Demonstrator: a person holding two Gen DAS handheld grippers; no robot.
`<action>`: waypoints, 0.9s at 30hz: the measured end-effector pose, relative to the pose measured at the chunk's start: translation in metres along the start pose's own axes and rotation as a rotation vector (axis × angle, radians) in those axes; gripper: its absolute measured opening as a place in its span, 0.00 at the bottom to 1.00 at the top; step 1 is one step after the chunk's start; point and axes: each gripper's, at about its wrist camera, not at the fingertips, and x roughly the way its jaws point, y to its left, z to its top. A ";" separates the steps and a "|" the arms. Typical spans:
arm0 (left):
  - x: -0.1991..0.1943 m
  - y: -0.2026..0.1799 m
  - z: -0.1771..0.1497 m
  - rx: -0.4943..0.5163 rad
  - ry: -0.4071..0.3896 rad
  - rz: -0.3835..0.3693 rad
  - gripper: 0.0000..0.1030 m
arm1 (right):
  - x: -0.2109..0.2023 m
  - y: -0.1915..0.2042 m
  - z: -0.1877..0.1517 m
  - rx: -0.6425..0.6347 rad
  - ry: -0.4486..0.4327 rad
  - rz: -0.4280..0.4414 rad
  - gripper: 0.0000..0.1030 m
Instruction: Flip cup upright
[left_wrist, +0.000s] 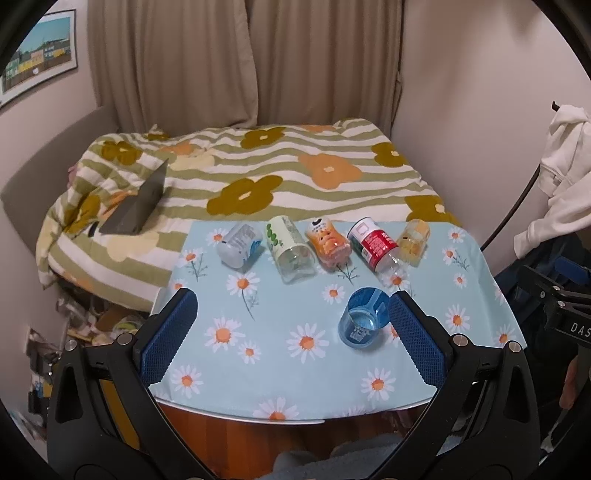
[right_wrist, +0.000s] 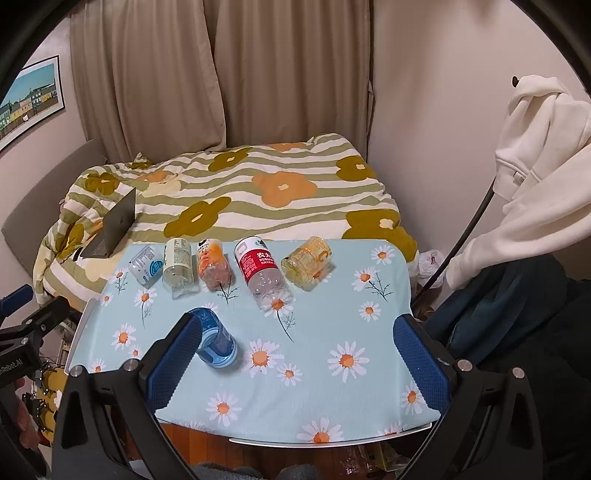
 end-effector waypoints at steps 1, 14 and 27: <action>0.000 0.000 0.000 0.001 -0.003 0.000 1.00 | 0.000 0.000 0.000 0.000 -0.001 -0.003 1.00; -0.001 -0.002 0.003 0.013 -0.023 0.000 1.00 | -0.003 0.000 0.002 0.000 -0.011 -0.024 1.00; -0.001 -0.004 0.007 0.024 -0.033 0.004 1.00 | -0.003 0.000 0.003 0.001 -0.013 -0.024 1.00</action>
